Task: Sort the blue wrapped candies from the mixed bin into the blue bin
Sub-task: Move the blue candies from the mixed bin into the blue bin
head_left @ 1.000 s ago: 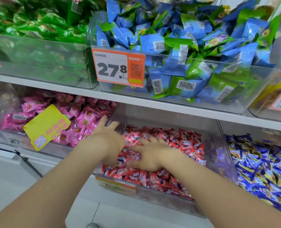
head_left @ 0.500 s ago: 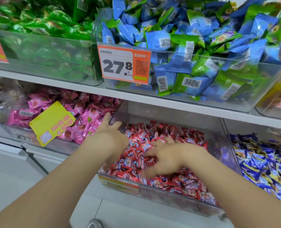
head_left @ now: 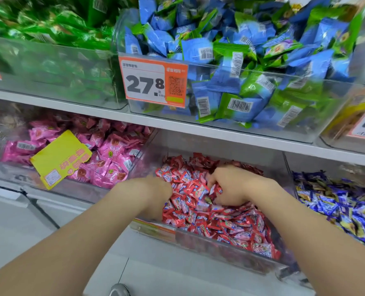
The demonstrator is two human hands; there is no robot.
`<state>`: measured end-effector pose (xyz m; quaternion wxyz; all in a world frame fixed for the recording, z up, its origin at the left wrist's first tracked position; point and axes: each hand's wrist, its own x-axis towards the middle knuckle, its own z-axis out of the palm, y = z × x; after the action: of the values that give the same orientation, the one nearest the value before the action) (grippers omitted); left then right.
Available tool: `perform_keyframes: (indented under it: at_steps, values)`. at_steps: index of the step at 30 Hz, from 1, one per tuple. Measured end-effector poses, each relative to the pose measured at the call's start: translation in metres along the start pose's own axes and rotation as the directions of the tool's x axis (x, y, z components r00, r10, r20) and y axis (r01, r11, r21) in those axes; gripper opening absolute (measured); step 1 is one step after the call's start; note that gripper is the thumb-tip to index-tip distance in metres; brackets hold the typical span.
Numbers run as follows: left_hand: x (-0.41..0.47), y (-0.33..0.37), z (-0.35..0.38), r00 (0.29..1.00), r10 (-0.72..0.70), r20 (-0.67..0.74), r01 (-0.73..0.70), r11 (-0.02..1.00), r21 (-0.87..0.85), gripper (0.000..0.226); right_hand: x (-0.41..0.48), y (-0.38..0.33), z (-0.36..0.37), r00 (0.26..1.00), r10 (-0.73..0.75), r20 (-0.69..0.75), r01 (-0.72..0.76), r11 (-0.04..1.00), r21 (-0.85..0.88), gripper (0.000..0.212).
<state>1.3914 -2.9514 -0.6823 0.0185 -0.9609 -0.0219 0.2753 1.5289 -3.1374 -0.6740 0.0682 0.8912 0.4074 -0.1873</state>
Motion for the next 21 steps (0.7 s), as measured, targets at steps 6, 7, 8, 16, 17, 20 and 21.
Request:
perform_keyframes:
  at_steps: [6,7,8,16,17,20,21]
  values:
    - [0.032,0.009,-0.020,0.926,-0.035,-0.375,-0.072,0.961,-0.265,0.024,-0.031,-0.003,-0.017,0.986,-0.083,0.145,0.047,0.971,0.235,0.052]
    - [0.041,0.011,-0.021,0.923,-0.069,-0.378,-0.060,0.946,-0.320,0.035,-0.026,-0.001,-0.016,0.996,-0.063,0.058,0.044,0.956,0.289,0.042]
    - [0.053,0.011,-0.019,0.930,-0.090,-0.356,-0.053,0.927,-0.372,0.042,-0.020,0.001,-0.014,0.999,-0.013,-0.036,0.024,0.944,0.330,0.033]
    - [0.085,0.029,-0.029,0.983,-0.113,-0.143,0.036,0.889,-0.456,0.064,0.011,-0.011,0.001,0.932,0.340,0.129,-0.359,0.914,0.189,0.057]
    - [0.086,0.027,-0.032,0.986,-0.106,-0.125,0.036,0.886,-0.462,0.065,0.014,-0.013,0.002,0.925,0.333,0.185,-0.368,0.906,0.209,0.063]
    - [0.090,0.023,-0.036,0.996,-0.068,-0.062,0.032,0.886,-0.463,0.068,0.021,-0.019,0.006,0.926,0.326,0.190,-0.363,0.909,0.207,0.091]
    - [0.089,0.023,-0.036,0.998,-0.059,-0.022,0.041,0.874,-0.485,0.070,0.021,-0.019,0.007,0.932,0.328,0.155,-0.355,0.910,0.212,0.095]
